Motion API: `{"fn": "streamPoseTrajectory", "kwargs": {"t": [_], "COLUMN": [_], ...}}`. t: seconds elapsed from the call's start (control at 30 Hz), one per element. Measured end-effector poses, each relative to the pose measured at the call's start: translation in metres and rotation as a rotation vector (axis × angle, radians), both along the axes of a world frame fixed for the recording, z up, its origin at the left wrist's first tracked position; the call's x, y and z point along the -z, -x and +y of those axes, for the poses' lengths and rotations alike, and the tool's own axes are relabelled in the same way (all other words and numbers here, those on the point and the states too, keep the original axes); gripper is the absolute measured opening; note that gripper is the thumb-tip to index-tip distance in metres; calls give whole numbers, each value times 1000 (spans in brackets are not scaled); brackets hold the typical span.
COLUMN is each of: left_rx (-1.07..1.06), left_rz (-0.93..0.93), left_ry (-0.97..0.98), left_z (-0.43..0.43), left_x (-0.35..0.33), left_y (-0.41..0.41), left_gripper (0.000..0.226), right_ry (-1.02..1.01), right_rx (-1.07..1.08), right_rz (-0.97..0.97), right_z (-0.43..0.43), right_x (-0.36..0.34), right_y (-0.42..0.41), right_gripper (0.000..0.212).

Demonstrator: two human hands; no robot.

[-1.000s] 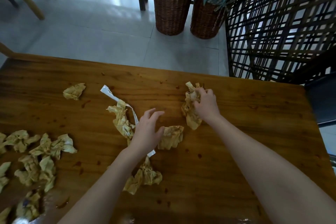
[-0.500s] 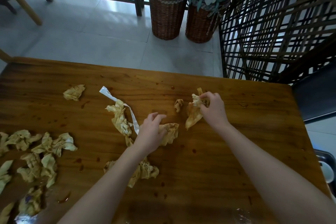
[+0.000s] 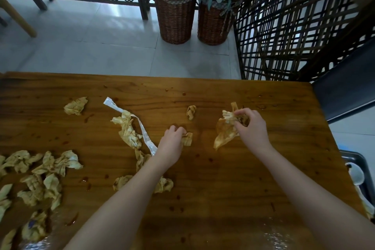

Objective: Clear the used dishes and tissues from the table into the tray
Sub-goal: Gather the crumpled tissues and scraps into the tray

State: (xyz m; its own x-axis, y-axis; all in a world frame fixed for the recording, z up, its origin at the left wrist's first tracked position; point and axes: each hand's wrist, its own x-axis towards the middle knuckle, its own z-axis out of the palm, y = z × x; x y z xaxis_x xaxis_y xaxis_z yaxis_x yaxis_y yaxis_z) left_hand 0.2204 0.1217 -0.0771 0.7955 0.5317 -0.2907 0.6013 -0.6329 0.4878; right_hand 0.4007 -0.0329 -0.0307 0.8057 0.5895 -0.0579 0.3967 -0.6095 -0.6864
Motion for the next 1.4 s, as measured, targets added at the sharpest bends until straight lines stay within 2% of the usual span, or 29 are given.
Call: {"fn": "streamPoseTrajectory", "kwargs": {"t": [0.3,0.57,0.67,0.83,1.07,1.4], "left_rx": [-84,92,95,88,111,186], "left_rz": [-148,43,23,-34,-176,-197], "left_ry": [-87,-77,-135,-87,-46,-69], "left_z": [24,23,18,6,-40,-144], "left_x": [-22,-3,2,-1,-32,-56], "left_y": [-57,-89,-83,-60,-42,-74], "left_gripper": [41,48,47,40,48,57], "right_ry": [-4,12,23,16,-12,-80], "right_rx": [86,112,104,108,125,118], "right_rz": [28,33,55,70,75,22], "right_z": [-28,-44,-45,-48,-66,-158], "right_x": [-5,-5,-1,1,-11,-24], "right_y": [-10,-15,-11,-1,11,-9], "right_gripper": [20,20,20,19,17,21]}}
